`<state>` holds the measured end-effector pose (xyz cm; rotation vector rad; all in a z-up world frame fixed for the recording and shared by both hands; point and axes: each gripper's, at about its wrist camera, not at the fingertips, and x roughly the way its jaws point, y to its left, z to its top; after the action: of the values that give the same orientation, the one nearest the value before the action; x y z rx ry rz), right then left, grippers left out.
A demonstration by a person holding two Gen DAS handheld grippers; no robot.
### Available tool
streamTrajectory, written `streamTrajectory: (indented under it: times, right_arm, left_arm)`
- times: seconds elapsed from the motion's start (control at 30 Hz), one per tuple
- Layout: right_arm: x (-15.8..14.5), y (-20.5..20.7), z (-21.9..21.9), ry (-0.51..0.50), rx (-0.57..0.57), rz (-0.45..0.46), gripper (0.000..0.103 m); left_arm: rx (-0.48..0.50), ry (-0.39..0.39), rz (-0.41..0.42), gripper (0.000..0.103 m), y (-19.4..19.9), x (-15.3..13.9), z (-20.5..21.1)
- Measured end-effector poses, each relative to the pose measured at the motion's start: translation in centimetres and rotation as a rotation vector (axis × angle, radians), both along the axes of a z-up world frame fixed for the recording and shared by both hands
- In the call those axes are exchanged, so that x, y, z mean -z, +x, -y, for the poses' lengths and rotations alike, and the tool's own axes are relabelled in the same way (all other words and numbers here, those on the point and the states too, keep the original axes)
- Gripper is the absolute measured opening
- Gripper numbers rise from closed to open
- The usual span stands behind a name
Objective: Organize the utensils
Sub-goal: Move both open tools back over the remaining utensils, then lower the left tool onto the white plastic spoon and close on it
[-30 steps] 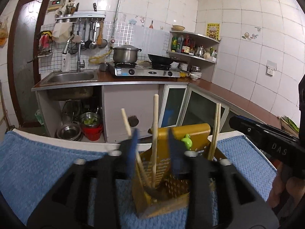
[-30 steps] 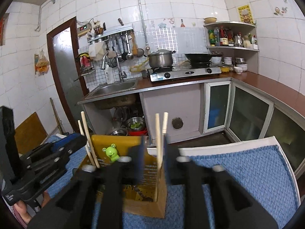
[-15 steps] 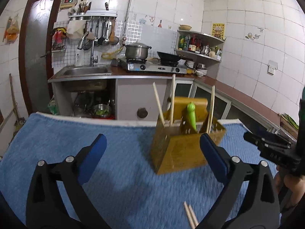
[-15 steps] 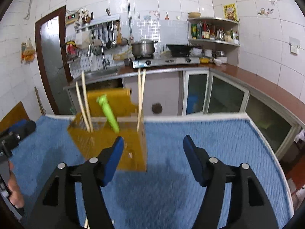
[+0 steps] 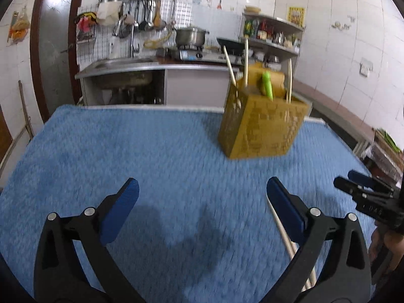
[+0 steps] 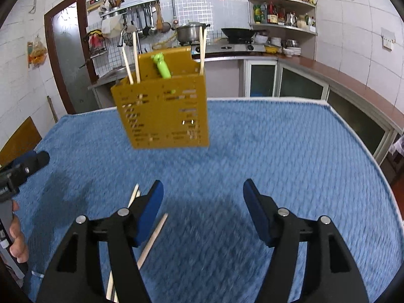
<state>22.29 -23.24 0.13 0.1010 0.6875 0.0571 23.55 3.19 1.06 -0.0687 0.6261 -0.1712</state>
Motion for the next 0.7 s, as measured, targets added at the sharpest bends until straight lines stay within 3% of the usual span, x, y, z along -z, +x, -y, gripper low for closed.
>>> streamTrajectory:
  times: [0.23, 0.47, 0.57, 0.7]
  right_arm:
    - [2.2, -0.8, -0.9, -0.021, -0.003, -0.041, 0.065]
    - [2.8, -0.4, -0.5, -0.008, 0.012, -0.058, 0.065]
    - [3.1, -0.4, -0.9, -0.017, 0.006, -0.063, 0.065]
    - [3.5, -0.1, -1.5, -0.03, -0.007, -0.079, 0.065]
  left_arm:
    - [0.042, 0.009, -0.058, 0.098, -2.4, 1.2, 0.0]
    - [0.194, 0.117, -0.049, 0.098, -5.6, 2.1, 1.0]
    - [0.216, 0.137, -0.05, 0.098, -6.1, 2.5, 1.4]
    - [0.226, 0.101, -0.096, 0.098, -5.8, 3.3, 1.3]
